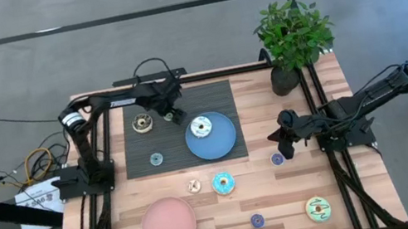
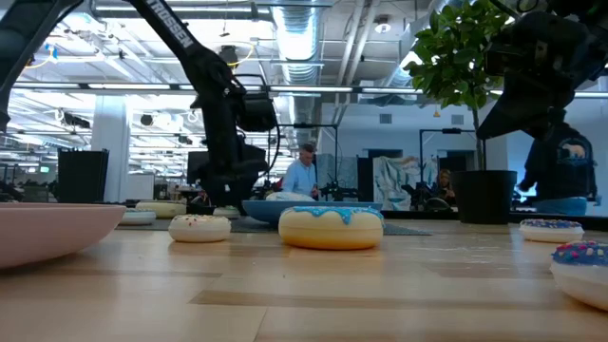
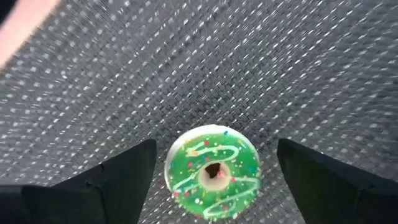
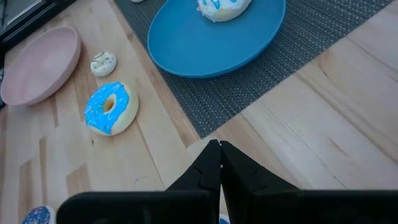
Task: Pick & Place donuts
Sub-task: Put the small green donut on the pink plate
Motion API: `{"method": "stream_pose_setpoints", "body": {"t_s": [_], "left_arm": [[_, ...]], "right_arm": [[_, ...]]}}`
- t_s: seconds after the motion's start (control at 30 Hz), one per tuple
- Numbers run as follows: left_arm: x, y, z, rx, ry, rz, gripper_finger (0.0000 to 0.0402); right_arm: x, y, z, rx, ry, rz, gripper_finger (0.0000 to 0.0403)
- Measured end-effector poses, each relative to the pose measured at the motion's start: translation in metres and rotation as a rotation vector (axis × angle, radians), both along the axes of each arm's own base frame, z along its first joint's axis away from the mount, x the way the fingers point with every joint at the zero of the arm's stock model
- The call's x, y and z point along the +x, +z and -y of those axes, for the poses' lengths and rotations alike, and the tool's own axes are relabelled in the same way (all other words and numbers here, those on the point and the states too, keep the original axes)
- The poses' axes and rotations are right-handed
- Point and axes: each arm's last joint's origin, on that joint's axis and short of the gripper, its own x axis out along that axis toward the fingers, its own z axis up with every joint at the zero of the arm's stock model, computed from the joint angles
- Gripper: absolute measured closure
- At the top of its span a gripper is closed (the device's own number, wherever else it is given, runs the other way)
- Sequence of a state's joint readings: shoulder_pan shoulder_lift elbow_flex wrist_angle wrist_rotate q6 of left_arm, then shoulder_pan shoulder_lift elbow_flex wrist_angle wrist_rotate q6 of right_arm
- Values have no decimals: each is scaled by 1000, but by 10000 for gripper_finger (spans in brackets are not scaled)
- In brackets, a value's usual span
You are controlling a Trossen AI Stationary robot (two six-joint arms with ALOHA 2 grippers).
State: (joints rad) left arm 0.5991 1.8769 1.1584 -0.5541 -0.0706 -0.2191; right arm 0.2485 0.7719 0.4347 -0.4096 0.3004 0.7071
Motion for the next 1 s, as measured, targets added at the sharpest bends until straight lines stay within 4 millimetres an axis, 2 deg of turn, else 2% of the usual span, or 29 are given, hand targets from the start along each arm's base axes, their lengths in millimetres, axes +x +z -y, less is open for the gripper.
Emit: {"method": "stream_pose_setpoints", "body": {"t_s": [0.33,0.7,1.0], "left_arm": [[0,-5,0,1,22,-24,77],[0,-5,0,-12,30,-25,134],[-1,-6,0,-13,31,-27,157]], "right_arm": [[0,0,0,0,2,-1,403],[0,0,0,-6,8,-2,403],[0,0,0,-5,7,-2,403]]}}
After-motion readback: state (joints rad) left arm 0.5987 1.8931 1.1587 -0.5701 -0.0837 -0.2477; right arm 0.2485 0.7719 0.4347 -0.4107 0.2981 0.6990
